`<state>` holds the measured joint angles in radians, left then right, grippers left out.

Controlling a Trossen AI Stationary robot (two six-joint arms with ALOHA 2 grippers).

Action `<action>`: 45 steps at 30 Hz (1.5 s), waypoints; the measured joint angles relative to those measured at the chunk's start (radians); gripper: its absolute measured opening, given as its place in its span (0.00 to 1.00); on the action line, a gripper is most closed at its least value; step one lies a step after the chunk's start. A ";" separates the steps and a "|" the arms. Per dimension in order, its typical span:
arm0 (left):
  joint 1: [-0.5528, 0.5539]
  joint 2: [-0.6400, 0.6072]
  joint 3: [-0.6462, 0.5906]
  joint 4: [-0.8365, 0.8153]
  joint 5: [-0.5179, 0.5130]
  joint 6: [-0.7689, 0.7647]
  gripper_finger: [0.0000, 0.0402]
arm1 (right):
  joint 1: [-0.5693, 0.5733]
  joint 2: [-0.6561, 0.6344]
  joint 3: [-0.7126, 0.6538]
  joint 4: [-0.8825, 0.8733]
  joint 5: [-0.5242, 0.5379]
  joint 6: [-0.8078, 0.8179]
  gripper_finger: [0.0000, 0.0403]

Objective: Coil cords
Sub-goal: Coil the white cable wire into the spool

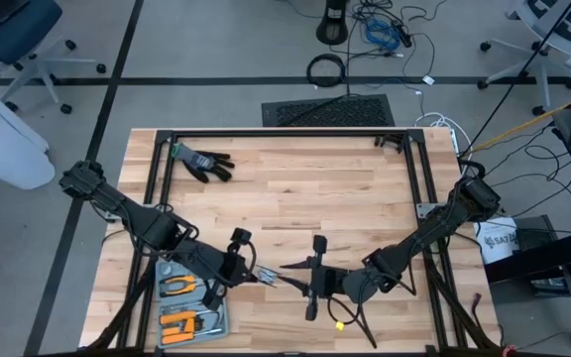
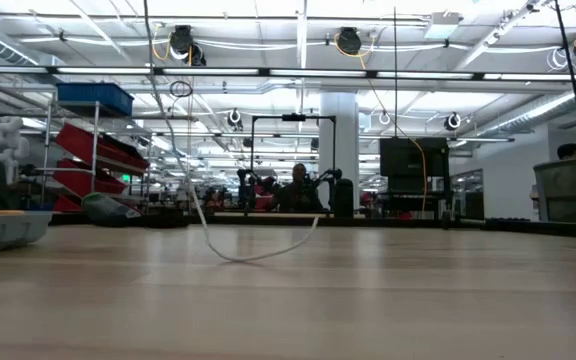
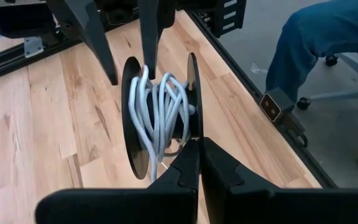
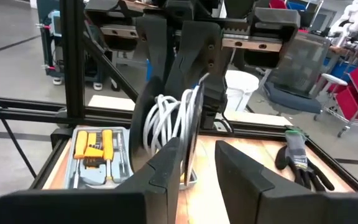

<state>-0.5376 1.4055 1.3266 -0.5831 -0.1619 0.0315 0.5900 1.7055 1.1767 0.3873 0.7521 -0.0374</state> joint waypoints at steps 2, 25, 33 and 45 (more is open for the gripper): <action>-0.002 0.000 0.000 0.000 0.000 0.000 0.02 | 0.000 0.000 0.000 0.000 0.000 0.000 0.21; -0.021 0.000 0.000 0.017 -0.004 -0.026 0.02 | -0.004 0.000 0.000 -0.001 0.002 0.002 0.21; -0.022 0.017 -0.001 0.032 -0.005 -0.026 0.02 | -0.015 0.000 0.000 -0.008 -0.022 -0.002 0.21; -0.024 0.037 -0.001 0.035 -0.004 -0.025 0.02 | -0.016 0.000 0.000 -0.037 -0.067 -0.001 0.16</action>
<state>-0.5613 1.4429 1.3258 -0.5484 -0.1658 0.0063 0.5735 1.7058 1.1770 0.3499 0.6854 -0.0383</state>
